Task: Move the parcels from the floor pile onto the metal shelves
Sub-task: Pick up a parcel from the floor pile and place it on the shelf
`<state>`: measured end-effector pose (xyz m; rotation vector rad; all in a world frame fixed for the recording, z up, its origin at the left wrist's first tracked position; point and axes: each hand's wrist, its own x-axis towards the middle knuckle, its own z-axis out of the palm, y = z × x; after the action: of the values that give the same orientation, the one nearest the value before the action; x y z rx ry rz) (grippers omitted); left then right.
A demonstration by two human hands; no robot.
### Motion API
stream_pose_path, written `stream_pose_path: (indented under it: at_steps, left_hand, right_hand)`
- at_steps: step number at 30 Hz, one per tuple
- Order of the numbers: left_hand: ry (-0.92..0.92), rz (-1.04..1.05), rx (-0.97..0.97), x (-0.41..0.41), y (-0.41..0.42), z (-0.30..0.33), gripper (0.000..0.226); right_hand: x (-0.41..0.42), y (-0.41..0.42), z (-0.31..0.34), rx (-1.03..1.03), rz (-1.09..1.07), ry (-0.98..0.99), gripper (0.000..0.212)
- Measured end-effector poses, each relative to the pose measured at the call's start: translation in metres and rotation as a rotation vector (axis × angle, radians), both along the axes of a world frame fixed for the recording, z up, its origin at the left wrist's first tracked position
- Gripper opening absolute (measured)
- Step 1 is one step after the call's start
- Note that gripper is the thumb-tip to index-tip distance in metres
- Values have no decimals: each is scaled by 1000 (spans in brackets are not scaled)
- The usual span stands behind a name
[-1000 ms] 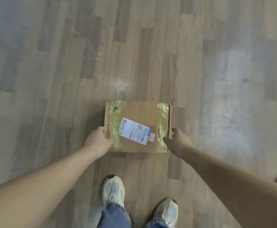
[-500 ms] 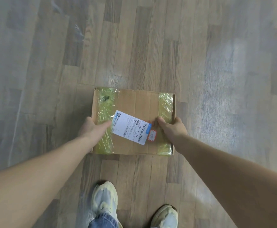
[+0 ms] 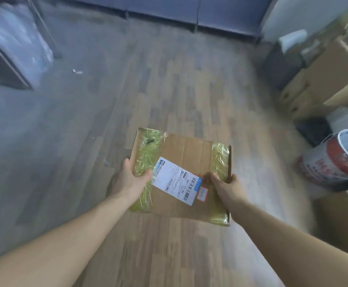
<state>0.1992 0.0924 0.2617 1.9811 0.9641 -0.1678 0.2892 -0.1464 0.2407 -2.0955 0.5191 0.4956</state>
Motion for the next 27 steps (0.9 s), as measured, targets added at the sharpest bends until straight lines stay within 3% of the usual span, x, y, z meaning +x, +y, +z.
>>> stream_pose_path:
  at_steps: [6,12,17,27]
  left_hand:
    - [-250,-97,62,77,-3,234,89]
    - [-370,-144,81,142,-16,386,94]
    - [-435,-178,42,208,-39,456,95]
    - [-520,-178,-129,404,-84,506,101]
  right_hand:
    - [73,-6,243,-48,-35,-274,55]
    - [126,-22,414,-36,-57,-399,63]
    - [178,-48,478,18,-86,-407,61]
    - [352,-95,551,87,-116,-449,51]
